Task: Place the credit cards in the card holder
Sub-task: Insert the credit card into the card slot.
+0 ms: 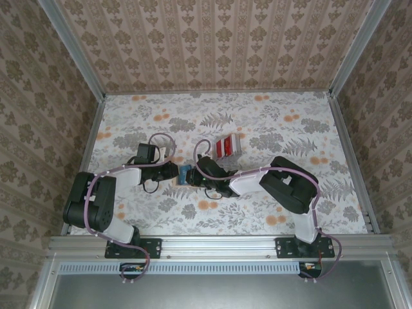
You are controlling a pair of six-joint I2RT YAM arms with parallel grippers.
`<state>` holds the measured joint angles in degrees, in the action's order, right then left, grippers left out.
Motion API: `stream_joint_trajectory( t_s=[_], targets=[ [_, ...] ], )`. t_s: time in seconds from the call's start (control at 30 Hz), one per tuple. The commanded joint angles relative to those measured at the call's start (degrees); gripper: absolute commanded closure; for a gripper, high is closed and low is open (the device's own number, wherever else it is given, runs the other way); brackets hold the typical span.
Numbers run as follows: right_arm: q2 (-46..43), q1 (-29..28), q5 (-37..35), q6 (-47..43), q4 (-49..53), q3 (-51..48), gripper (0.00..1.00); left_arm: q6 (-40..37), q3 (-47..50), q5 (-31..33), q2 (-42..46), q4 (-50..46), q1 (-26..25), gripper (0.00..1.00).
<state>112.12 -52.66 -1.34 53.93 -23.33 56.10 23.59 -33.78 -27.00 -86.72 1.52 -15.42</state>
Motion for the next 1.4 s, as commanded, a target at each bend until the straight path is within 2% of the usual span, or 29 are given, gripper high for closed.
stream_joint_trajectory(
  t_s=[0.0,0.33,0.7,1.0,1.37],
  targets=[
    [-3.85,-0.69,-2.51,-3.71,5.29,0.75,0.72,-0.08,-0.07,0.55,1.77,-2.15,-0.49,0.81],
    [-6.63,-0.58,-5.78,-7.99,10.21,0.9,0.72,-0.17,0.07,1.03,2.33,-2.45,-0.44,0.82],
    [-1.4,-0.51,-1.6,-7.22,10.15,3.73,0.83,0.13,0.25,0.47,1.82,-1.79,-0.49,0.82],
    [1.4,-0.72,1.45,-6.39,10.32,6.58,0.83,0.21,0.12,0.55,1.73,-1.7,-0.49,0.82],
    [0.85,-0.52,2.98,-6.62,10.02,7.68,0.83,0.27,0.05,0.19,1.14,-1.45,-0.68,0.82]
  ],
)
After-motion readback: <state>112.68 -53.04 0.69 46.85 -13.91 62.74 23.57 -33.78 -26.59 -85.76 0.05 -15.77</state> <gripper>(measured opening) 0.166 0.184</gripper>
